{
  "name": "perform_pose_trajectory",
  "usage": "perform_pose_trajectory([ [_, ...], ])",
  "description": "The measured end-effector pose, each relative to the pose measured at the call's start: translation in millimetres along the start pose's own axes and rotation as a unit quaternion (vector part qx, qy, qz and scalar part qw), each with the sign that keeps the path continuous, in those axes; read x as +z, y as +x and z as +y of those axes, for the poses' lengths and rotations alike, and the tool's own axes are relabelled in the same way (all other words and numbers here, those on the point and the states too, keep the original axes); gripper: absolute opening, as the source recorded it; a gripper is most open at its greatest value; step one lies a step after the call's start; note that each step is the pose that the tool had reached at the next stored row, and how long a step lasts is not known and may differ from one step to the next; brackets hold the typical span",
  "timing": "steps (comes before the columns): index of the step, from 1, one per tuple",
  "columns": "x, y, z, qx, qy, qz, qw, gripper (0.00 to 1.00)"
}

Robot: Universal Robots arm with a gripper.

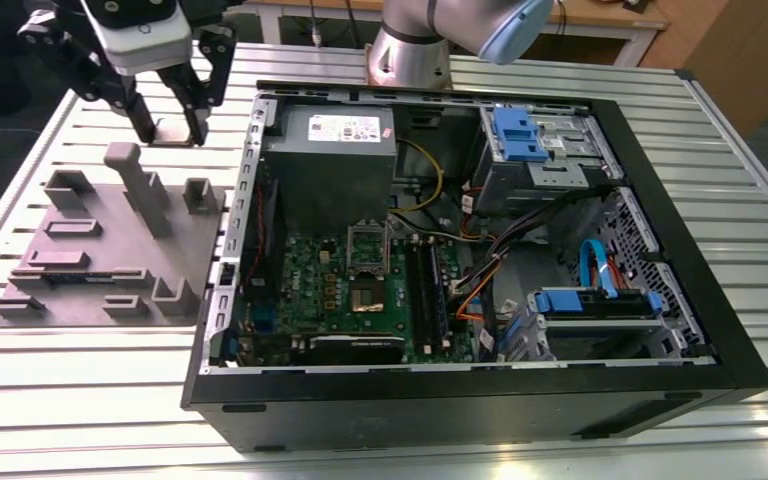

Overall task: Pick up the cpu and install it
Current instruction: 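Pick up the cpu and move it towards the insertion slot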

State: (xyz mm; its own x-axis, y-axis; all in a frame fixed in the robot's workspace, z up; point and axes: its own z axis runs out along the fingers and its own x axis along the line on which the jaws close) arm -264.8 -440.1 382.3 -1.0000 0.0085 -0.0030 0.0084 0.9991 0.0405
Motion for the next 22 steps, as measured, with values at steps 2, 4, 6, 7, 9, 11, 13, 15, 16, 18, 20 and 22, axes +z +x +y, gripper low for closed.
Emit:
perform_pose_trajectory([
  [2,0.0,-0.4,0.0,0.0,0.0,0.0,1.0,0.47],
  [4,0.0,-0.8,0.0,0.0,0.0,0.0,1.0,0.47],
  [6,0.0,-1.2,0.0,0.0,0.0,0.0,1.0,0.47],
  [7,0.0,-1.5,0.0,0.0,0.0,0.0,1.0,0.47],
  [9,0.0,-1.9,0.0,0.0,0.0,0.0,1.0,0.47],
  [11,0.0,-2.2,0.0,0.0,0.0,0.0,1.0,0.47],
  [13,0.0,-2.7,0.0,0.0,0.0,0.0,1.0,0.47],
  [15,0.0,-4.9,0.0,0.0,0.0,0.0,1.0,0.47],
  [16,0.0,-5.1,0.1,0.0,0.0,0.0,1.0,0.47],
  [18,0.0,-5.6,0.1,0.0,0.0,0.0,1.0,0.47],
  [20,0.0,-6.0,0.0,0.0,0.0,0.0,1.0,0.47],
  [22,0.0,-6.4,0.1,0.0,0.0,0.0,1.0,0.47],
])
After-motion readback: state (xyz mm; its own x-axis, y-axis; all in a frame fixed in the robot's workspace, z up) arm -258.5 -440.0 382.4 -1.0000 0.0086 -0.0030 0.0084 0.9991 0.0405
